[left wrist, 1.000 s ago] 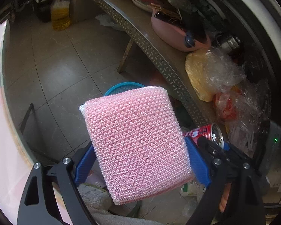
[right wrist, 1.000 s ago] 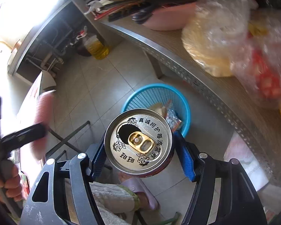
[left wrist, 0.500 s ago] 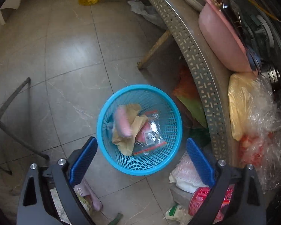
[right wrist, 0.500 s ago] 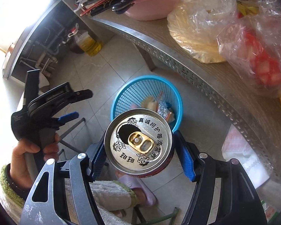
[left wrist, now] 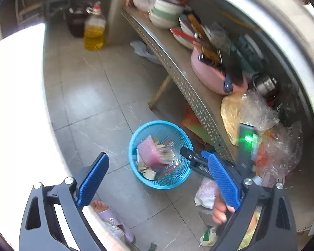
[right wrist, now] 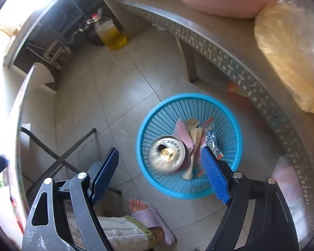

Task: Collect trash
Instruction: 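Move both tools back toward the table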

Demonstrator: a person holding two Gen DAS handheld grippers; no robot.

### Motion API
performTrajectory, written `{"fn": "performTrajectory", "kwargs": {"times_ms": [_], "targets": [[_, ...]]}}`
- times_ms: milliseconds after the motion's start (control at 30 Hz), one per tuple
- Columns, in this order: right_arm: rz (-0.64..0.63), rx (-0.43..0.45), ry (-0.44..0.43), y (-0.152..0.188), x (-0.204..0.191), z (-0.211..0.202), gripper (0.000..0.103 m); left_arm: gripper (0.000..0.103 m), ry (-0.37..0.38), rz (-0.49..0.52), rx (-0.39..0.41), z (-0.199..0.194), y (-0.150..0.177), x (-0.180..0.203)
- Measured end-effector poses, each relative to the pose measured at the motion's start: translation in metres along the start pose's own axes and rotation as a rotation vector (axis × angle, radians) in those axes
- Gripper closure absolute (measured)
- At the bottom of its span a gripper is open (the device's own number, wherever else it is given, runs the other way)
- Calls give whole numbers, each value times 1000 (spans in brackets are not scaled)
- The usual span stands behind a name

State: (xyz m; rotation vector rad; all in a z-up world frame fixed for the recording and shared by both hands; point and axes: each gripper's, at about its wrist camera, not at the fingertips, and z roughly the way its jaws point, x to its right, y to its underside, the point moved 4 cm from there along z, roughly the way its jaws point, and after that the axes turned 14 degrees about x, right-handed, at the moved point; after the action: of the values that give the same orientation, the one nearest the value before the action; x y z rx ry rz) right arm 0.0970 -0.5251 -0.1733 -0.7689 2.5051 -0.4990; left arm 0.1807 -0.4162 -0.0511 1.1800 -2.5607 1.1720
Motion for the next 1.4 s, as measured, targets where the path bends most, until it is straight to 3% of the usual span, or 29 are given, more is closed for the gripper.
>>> {"fn": "performTrajectory", "kwargs": {"times_ms": [233,400,667,833,1100,1300,1400], "targets": [[20,2,-16,21,4,-23,26,9,-4,-26,50,-59,20,-26],[11,18,-15,34,9,-54,26,9,-29,10,91,-92,39,-42],[-88,75,-124,23,-39,-99,20,9,-35,-8,270,-165,63,-70],[-181,110,-276,13,-103,-126,17,9,-82,-52,388,-229,77,-104],[-392,41,-515,30,-245,-146,10,8,-323,-134,480,-312,117,-180],[-594,-73,-718,82,-377,-163,8,8,-461,-245,481,-342,157,-237],[-679,-145,-750,123,-427,-165,8,8,-535,-266,457,-345,174,-257]]}}
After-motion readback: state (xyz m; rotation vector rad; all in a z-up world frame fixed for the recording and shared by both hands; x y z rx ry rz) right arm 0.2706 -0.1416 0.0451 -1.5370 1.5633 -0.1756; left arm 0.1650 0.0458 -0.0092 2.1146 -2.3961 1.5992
